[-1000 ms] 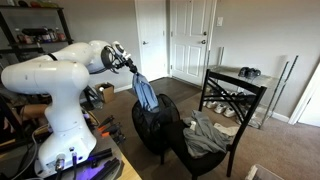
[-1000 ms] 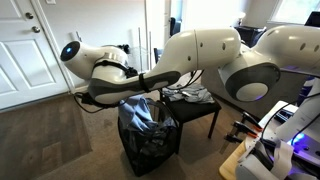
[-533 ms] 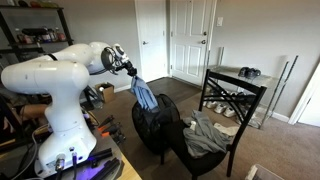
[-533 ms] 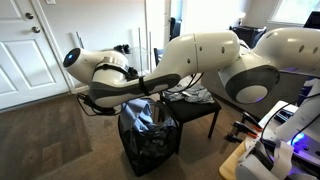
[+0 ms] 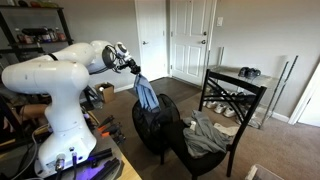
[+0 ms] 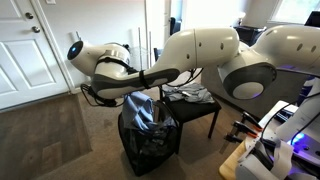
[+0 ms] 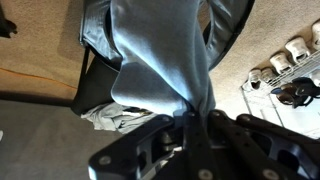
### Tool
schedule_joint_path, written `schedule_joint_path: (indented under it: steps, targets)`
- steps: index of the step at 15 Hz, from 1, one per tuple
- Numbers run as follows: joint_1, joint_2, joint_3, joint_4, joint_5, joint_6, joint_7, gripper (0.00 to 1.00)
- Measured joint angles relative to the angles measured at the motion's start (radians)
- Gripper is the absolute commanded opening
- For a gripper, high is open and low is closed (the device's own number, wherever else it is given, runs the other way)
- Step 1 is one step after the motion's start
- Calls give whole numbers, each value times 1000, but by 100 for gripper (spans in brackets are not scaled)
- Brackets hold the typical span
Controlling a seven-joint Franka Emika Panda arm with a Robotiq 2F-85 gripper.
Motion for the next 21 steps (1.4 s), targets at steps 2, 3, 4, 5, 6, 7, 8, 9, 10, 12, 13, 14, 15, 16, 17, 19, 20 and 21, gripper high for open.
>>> schedule_joint_path:
  steps: [2, 3, 4, 5, 6, 7, 8, 9, 10, 12, 13, 14, 15, 16, 17, 19, 20, 21]
  targets:
    - [-17, -1, -1, 0, 0, 0, 0, 4]
    - [-25, -2, -1, 0, 0, -5, 0, 4]
    - [-32, -1, -1, 0, 0, -10, 0, 4]
    - [-37, -2, 0, 0, 0, -15, 0, 28]
    - [-42, -2, 0, 0, 1, -22, 0, 30]
    - [-46, -2, 1, 0, 1, -28, 1, 36]
    - [-47, -2, 1, 0, 1, -32, 1, 42]
    - [-49, -2, 1, 0, 1, -36, 1, 48]
    - [-49, -2, 1, 0, 1, -40, 1, 55]
    - [-50, -2, 1, 0, 1, -44, 1, 67]
    - [-50, -2, 1, 0, 1, -44, 0, 75]
    - [-49, -2, 1, 0, 0, -36, -3, 80]
    - [-49, -2, 1, 1, -1, -20, -11, 88]
    - [-47, -2, 0, 1, -5, 4, -21, 93]
    - [-46, -2, -1, 1, -7, 27, -29, 98]
    - [-45, -2, -1, 1, -10, 57, -34, 100]
    - [-46, -2, -1, 1, -10, 57, -34, 100]
    - [-46, -2, -1, 1, -9, 55, -34, 100]
